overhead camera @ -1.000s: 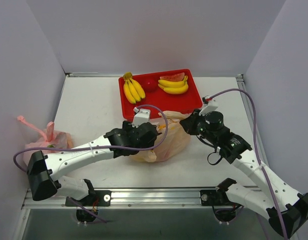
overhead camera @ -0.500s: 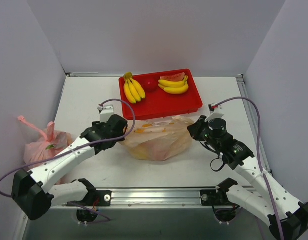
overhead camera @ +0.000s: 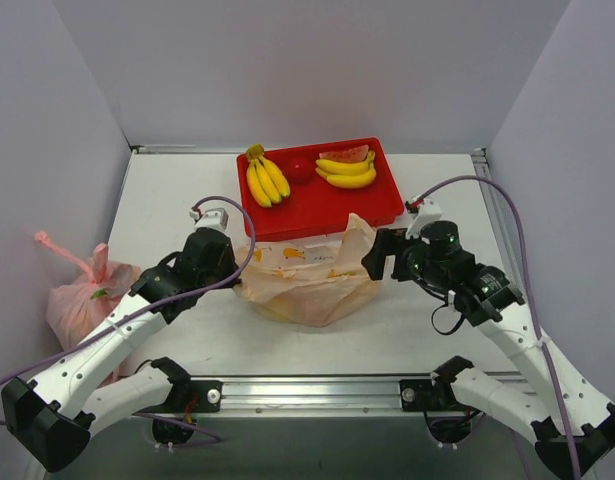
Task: Untie the knot of the plastic bag and take out the fruit
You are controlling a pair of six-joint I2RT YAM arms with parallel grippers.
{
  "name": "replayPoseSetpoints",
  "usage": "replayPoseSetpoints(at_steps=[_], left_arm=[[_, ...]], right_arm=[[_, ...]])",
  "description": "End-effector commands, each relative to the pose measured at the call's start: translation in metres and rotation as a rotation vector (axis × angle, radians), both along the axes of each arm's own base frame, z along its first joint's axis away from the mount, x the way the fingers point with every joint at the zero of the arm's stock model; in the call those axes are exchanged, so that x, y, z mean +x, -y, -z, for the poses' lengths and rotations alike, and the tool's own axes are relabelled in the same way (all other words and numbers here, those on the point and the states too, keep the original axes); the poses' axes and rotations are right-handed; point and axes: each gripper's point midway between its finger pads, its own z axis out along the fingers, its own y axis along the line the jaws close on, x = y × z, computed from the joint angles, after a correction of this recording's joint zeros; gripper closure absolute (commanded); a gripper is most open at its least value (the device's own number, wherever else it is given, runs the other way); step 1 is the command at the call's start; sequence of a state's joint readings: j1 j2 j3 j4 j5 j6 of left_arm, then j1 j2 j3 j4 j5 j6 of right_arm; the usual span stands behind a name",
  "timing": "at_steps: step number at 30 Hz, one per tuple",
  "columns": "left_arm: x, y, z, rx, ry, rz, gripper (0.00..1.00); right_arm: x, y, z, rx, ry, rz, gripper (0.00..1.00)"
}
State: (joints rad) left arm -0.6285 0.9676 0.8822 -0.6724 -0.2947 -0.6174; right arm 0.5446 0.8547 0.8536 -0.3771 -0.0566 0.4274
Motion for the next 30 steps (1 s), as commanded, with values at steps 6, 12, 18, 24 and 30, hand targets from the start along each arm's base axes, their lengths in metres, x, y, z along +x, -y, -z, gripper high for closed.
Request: replayPoseSetpoints(at_steps=[6,12,18,24,30], left_arm=[[0.004,0.031,-0.043,-0.128,0.089,0.136,1.0],[0.001,0.033,-0.044,-0.132,0.084,0.156,1.0],[-0.009,0.022,-0.042,-0.113,0.072,0.146,1.0],[-0.019,0.009,-0.036,-0.099,0.052,0.111,1.0],[-0.029,0.005,-0.031,-0.104,0.031,0.111,1.0]], right_arm=[[-0.025,-0.05,-0.078,-0.209,0.13,-0.451,0.04],[-0.012,-0.094,-0.064,-0.364,0.137,-0.663,0.04],[0.007,-0.124,-0.02,-0.486,0.101,-0.767,0.04],[0.008,-0.148,0.025,-0.526,0.052,-0.848,0.03],[0.023,-0.136,0.072,-0.641,0.002,-0.781,0.03]])
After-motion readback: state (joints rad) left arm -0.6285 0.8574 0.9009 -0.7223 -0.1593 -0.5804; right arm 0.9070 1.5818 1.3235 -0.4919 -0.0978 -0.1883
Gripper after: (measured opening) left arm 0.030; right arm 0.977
